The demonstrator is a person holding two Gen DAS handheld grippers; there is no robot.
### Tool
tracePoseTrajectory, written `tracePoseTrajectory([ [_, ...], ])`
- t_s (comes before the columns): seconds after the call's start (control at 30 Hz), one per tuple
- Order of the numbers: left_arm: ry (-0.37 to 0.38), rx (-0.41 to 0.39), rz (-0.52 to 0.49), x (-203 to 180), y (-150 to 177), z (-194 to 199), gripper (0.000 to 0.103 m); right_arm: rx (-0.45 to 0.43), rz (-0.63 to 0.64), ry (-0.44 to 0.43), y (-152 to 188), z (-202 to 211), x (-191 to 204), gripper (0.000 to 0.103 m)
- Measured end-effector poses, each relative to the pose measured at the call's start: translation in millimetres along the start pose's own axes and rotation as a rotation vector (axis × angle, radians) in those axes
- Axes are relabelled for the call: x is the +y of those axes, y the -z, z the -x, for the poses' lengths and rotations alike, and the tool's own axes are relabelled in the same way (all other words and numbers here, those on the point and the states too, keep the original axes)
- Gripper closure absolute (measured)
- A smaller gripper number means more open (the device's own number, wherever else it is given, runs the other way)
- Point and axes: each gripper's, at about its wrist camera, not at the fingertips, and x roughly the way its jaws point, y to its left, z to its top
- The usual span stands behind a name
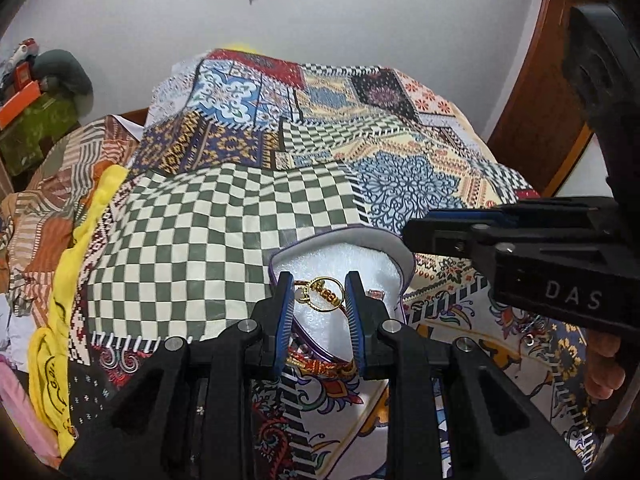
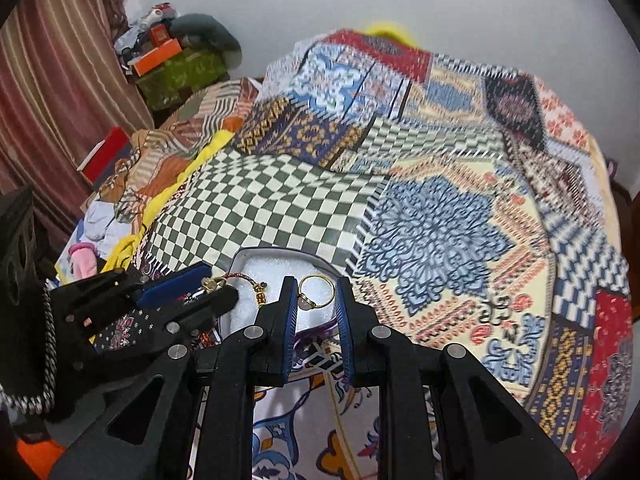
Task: Organize jewelry
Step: 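Open both tools to release the hoop and ring into the tin, then move both tools back over the remaining jewelry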
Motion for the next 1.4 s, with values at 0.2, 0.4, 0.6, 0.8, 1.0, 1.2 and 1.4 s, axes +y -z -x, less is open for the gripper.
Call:
tracePoseTrajectory([
  [0.2, -0.006, 0.016, -0.014, -1, 2, -7, 0.078, 0.038, 0.009, 0.012, -4, -14, 5, 0.086],
  [0.4, 0.022, 0.03, 0.028, 8, 2, -10, 0.078, 0.055, 0.052, 0.033, -5, -20, 13, 0.086],
  [0.6, 0.028, 0.025, 0.043, 12, 1, -5, 0.076, 0.051, 0.036, 0.03, -7, -13, 14, 0.082],
  [0.8, -0.013, -0.02, 0.044, 12, -2, 15, 0.065, 0.013, 0.028, 0.035, -6, 5, 15, 0.081],
  [1.0, -0.046, -0.086, 0.047, 12, -5, 46, 0.061, -0.054, 0.062, 0.082, 2, 32, 21, 0.068],
  [1.2, -0.059, -0.124, 0.043, 6, -4, 75, 0.056, -0.137, 0.092, 0.115, 14, 63, 28, 0.055],
  [1.4, -0.054, -0.137, 0.041, -3, 2, 97, 0.055, -0.188, 0.084, 0.119, 32, 84, 29, 0.046],
])
